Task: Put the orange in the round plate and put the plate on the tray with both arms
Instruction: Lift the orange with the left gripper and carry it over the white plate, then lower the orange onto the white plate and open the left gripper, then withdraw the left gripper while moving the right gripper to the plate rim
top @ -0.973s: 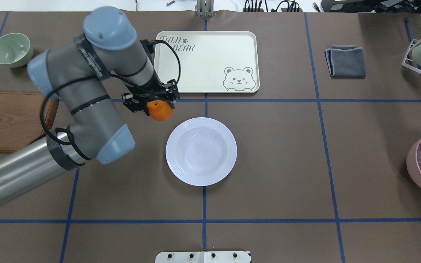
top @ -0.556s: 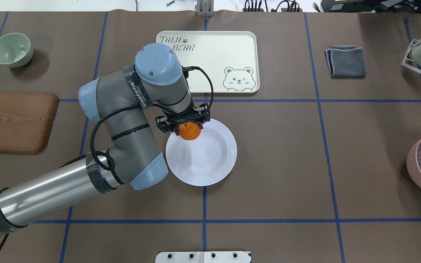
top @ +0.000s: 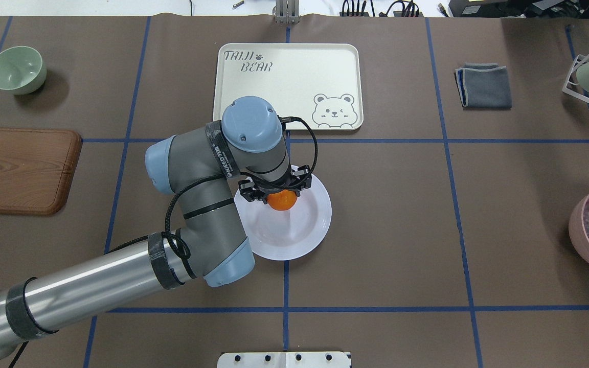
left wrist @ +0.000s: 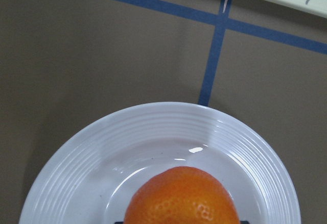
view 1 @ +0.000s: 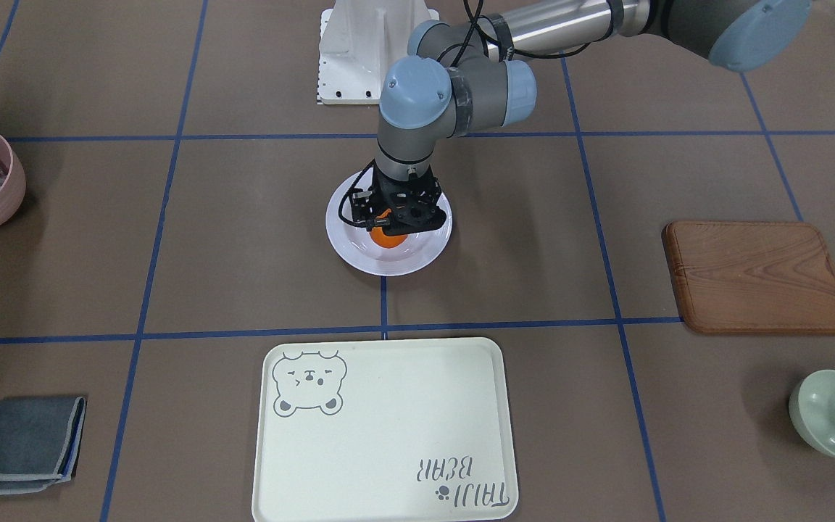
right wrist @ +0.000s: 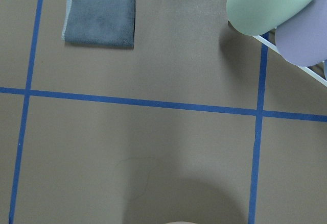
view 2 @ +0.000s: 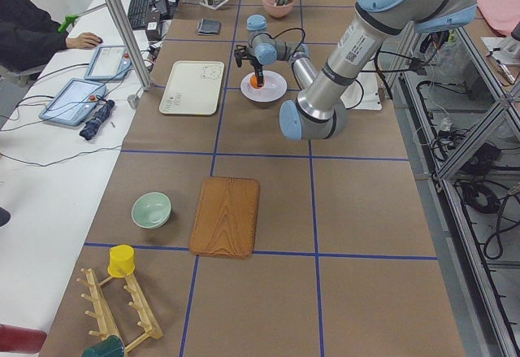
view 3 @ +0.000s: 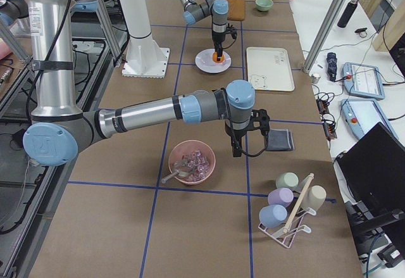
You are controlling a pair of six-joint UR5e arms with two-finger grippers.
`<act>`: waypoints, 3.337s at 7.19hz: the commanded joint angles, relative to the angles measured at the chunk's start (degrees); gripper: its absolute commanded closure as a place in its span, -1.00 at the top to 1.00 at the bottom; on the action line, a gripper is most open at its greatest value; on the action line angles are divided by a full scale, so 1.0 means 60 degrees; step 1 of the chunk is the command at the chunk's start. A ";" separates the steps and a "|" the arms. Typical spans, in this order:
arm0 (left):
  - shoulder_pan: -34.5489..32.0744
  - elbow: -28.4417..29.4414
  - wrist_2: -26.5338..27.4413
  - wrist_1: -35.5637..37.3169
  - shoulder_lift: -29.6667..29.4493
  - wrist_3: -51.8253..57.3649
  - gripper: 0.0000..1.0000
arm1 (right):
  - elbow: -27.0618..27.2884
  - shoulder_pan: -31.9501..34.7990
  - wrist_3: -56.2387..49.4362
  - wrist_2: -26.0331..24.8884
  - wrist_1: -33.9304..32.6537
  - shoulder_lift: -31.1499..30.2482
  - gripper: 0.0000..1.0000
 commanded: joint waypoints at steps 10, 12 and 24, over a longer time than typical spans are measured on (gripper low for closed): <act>-0.2563 -0.3140 -0.1579 0.1078 0.2042 0.1345 0.96 | 0.0386 -0.2682 0.5871 0.0545 0.2152 0.1134 1.00; -0.3193 -0.3346 -0.1900 0.1078 0.2468 0.1752 0.96 | 0.0240 -0.4703 1.0241 -0.0859 0.5244 0.1002 1.00; -0.4148 -0.3288 -0.2255 0.1180 0.2953 0.3538 0.96 | -0.1268 -0.9370 1.3658 -0.4101 0.7500 0.3607 1.00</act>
